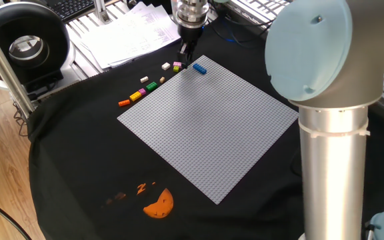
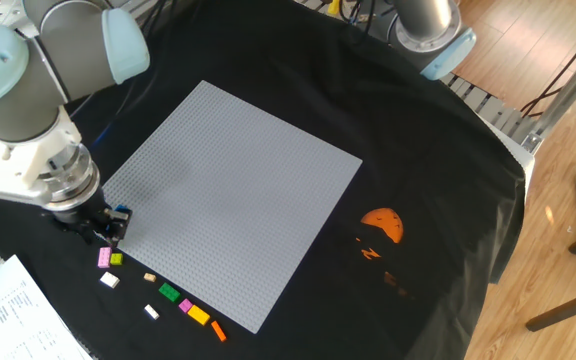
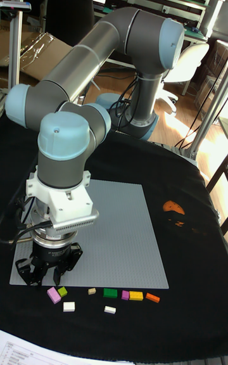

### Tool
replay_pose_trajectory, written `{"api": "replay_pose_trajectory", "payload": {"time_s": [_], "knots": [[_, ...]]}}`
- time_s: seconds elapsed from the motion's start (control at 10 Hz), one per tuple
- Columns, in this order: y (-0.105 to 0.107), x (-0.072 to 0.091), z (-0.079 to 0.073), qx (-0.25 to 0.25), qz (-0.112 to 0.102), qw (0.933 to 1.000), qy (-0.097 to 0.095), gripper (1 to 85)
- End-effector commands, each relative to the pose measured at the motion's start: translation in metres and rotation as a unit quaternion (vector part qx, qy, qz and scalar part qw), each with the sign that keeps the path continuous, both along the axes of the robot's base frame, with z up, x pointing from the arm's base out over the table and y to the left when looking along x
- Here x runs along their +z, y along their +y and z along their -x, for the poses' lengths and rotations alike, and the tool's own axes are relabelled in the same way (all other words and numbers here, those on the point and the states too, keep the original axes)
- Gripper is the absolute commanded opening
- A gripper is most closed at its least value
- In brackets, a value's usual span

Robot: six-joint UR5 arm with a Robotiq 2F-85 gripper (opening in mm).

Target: Build with small Lego blocks

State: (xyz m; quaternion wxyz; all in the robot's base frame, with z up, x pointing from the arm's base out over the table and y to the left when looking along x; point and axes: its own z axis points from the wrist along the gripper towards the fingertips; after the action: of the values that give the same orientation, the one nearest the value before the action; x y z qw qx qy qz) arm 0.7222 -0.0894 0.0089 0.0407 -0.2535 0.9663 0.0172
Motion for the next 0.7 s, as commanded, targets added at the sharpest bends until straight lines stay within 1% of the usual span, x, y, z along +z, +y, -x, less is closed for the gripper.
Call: {"api": "replay_pose_trajectory", "payload": {"time_s": [0.0, 0.1, 0.2, 0.3, 0.5, 0.6], "knots": [[0.006, 0.003, -0.011, -0.005, -0.008, 1.0000, -0.001, 40.3], [0.010, 0.002, -0.013, -0.009, -0.010, 0.9999, 0.000, 39.3], [0.018, 0.002, -0.015, -0.013, -0.019, 0.9997, 0.001, 38.7], [0.023, 0.003, -0.018, -0.015, -0.023, 0.9996, 0.001, 38.7], [0.029, 0.000, -0.021, -0.017, -0.026, 0.9995, 0.001, 38.3], [0.029, 0.000, -0.019, -0.017, -0.024, 0.9996, 0.006, 38.0]]}}
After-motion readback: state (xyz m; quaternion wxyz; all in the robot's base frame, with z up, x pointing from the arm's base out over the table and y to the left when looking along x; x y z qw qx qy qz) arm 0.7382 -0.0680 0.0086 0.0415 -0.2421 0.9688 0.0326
